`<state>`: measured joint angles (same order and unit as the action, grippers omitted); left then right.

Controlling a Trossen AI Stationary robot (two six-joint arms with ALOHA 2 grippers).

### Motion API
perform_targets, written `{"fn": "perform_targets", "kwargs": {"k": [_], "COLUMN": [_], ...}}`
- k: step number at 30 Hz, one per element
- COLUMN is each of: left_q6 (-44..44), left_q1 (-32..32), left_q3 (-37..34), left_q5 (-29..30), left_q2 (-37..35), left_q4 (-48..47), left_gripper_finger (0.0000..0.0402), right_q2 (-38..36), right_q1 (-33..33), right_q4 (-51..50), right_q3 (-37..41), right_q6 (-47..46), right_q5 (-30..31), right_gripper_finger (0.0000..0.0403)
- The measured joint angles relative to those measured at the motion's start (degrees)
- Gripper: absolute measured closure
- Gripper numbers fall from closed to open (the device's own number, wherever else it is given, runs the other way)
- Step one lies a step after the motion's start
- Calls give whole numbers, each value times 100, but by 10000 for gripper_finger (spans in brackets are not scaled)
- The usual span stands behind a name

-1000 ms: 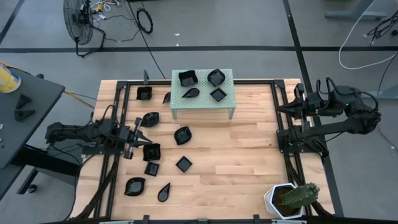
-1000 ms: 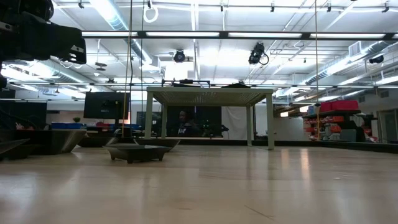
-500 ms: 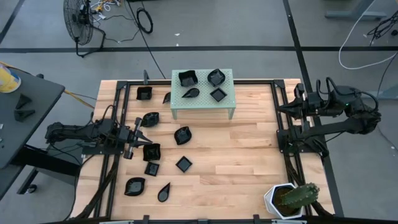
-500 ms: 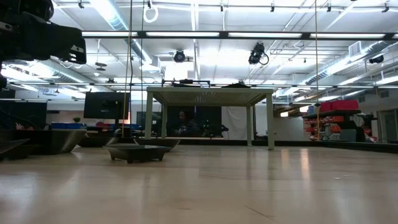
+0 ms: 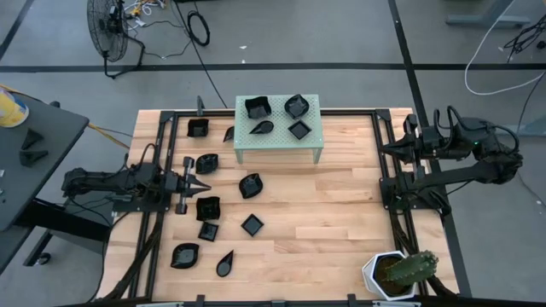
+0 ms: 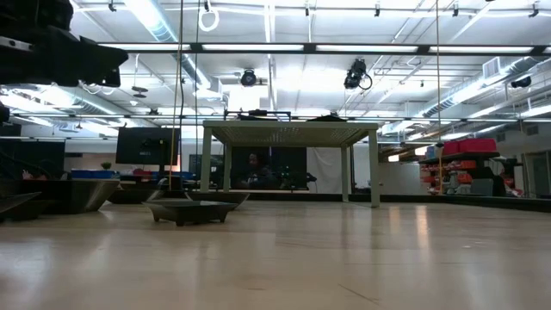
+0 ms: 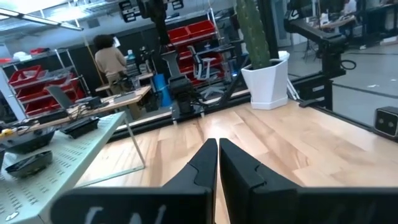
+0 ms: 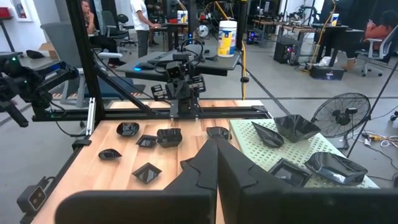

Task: Pick & Place Mini shaped plates
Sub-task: Stack the distorted square plate on top of the distorted square plate on the shelf

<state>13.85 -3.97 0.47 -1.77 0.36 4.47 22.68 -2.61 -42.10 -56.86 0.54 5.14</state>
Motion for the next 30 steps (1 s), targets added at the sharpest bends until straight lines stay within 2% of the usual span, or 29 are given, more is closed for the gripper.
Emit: {"fn": "perform_targets", "kwargs": {"k": [15,20,27,30], "left_q6": [-7,-778,-1095,-1819], "left_q1": [0,0,0,-2], "left_q3": [0,-1,-2,-1], "left_q5": [152,113,-247,-254], "left_q2": [0,-1,0,0], "left_q4": [247,514,753,1030], "left_gripper_finger": [378,378,378,378], "right_q2": [2,2,2,2], "right_q1": [-1,-1,-2,0], "right_q4": [1,1,1,1], "right_q3": [0,0,0,0], "right_q6": [0,0,0,0], "right_q5": [-1,1,0,1], "right_gripper_finger": [399,399,399,399]}}
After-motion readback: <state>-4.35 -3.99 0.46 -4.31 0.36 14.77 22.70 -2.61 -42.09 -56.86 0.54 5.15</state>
